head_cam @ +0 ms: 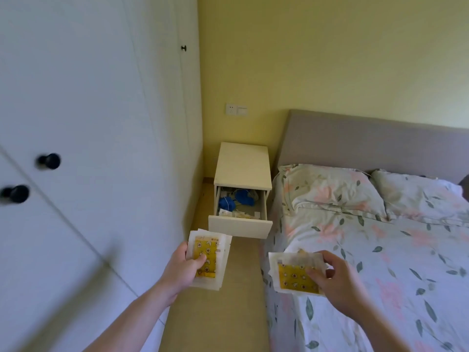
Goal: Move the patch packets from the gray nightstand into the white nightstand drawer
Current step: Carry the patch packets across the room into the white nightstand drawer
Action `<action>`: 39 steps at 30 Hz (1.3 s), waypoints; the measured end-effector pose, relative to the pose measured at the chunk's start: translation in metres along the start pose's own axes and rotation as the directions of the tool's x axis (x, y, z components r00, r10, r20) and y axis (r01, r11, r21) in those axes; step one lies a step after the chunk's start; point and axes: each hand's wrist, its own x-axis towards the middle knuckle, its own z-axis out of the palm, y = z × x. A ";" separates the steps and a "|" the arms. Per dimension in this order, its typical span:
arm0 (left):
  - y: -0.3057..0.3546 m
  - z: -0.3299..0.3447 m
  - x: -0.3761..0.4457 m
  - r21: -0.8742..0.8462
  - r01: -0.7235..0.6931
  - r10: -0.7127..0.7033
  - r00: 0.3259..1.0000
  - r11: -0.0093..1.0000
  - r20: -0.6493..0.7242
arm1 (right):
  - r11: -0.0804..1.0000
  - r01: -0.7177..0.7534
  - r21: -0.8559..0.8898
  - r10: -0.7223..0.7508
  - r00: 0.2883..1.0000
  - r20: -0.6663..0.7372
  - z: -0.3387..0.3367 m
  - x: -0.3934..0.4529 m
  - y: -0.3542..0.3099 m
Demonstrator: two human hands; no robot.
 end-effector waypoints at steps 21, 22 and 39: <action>0.090 0.066 0.282 0.019 0.140 -0.135 0.979 0.990 -0.155 | 0.993 -0.115 0.016 0.112 0.983 0.147 -0.041 0.365 0.011; 0.089 0.067 0.290 0.012 0.165 -0.161 0.974 0.986 -0.162 | 0.992 -0.126 0.010 0.123 0.980 0.153 -0.037 0.381 0.010; 0.047 0.056 0.517 0.054 0.429 -0.421 0.900 0.902 -0.118 | 0.924 -0.373 -0.078 0.381 0.911 0.158 0.091 0.596 0.035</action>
